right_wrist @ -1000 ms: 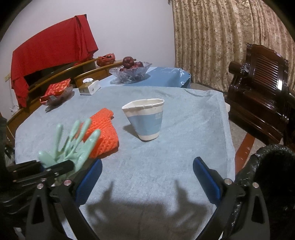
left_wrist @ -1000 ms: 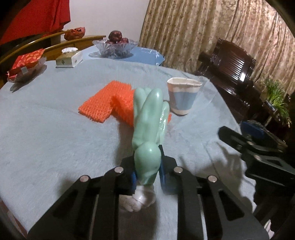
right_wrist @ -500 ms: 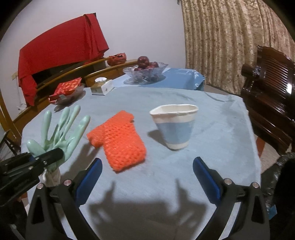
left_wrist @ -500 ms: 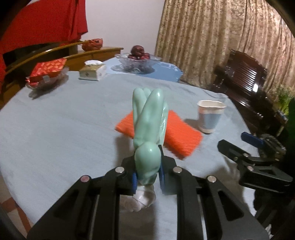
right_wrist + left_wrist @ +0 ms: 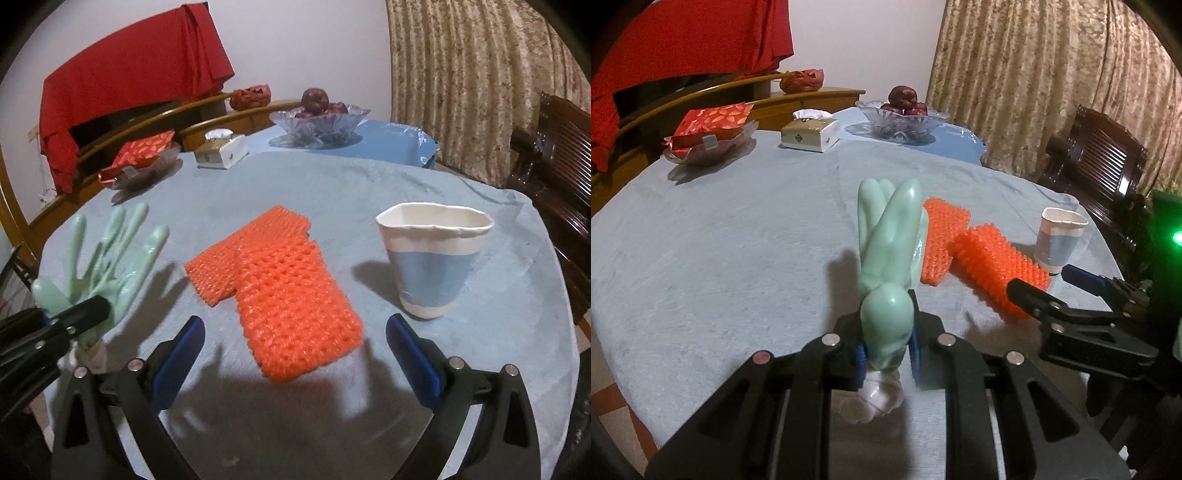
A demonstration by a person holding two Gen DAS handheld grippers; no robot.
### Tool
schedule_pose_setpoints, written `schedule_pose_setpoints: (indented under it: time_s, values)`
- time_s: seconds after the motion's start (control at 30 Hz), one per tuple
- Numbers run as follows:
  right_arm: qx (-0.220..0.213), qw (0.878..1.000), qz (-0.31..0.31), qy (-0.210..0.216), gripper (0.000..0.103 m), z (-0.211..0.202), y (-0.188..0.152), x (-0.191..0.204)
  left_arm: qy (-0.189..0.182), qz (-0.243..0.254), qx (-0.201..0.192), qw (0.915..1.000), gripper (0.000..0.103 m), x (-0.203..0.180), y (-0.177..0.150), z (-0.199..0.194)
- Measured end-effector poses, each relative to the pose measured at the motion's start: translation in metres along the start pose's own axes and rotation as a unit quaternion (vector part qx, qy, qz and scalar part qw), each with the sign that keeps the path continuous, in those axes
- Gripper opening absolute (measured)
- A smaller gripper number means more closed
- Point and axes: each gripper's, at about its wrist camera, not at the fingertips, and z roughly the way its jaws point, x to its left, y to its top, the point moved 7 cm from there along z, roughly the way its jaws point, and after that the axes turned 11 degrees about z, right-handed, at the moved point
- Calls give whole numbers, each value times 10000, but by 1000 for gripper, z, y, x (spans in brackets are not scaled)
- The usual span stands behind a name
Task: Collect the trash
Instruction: 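Hold the green glove in the left tool while the right tool grasps an orange foam mesh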
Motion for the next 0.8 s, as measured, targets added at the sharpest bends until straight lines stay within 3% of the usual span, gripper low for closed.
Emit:
schedule_pose_setpoints:
  time_s: [0.07,0.23,0.37,0.57,0.8]
  values:
    - [128,9999,-41,-23,95,8,-1,1,1,-8,13,10000,17,2,0,1]
    - [439,9989,-143,-40,68,20,-10,4,6,-53,22,10000,17,4,-1,3]
    - [343,9992,-196,28,53,10,-11,4,-9,-46,37,10000,17,4,-2,2]
    - [288,9992,-162,244,22,-10,-8,4,-66,33,-34,10000,17,-6,3,-5]
    - [170,9990,-18,404,19,-40,-10,-1,-181,113,-110,9997,17,-24,9,-16]
